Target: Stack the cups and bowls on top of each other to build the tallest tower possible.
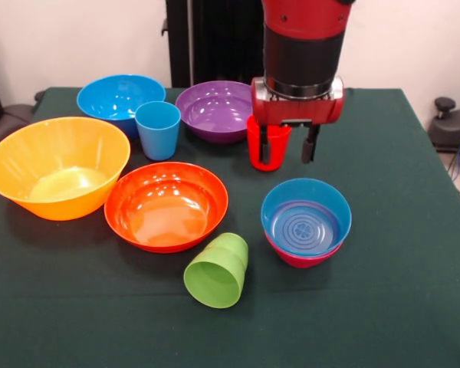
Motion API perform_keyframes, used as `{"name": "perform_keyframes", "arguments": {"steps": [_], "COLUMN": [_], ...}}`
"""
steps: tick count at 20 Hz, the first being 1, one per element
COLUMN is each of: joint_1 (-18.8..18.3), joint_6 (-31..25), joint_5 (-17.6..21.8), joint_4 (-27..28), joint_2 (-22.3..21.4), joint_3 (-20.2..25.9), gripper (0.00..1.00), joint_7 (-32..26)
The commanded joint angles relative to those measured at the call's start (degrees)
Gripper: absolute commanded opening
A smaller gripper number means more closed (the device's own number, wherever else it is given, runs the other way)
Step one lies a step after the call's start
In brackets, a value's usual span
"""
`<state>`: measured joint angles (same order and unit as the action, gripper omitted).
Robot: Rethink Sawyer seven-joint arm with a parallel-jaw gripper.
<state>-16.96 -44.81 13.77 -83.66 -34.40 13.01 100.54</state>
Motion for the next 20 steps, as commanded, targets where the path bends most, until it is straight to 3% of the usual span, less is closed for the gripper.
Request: {"name": "perform_keyframes", "arguments": {"steps": [1, 12, 20], "joint_1": [-0.7, 0.9, 1.5], "joint_6": [-1.3, 4.1, 5.5], "joint_5": [0.8, 3.2, 3.0], "joint_4": [-2.3, 2.3, 2.0], "joint_2": [3.5, 9.8, 10.1], "joint_3": [5.6, 5.0, 4.8], "gripper": [1.00, 1.00, 1.00], "joint_7": [-4.4, -2.0, -1.1]}}
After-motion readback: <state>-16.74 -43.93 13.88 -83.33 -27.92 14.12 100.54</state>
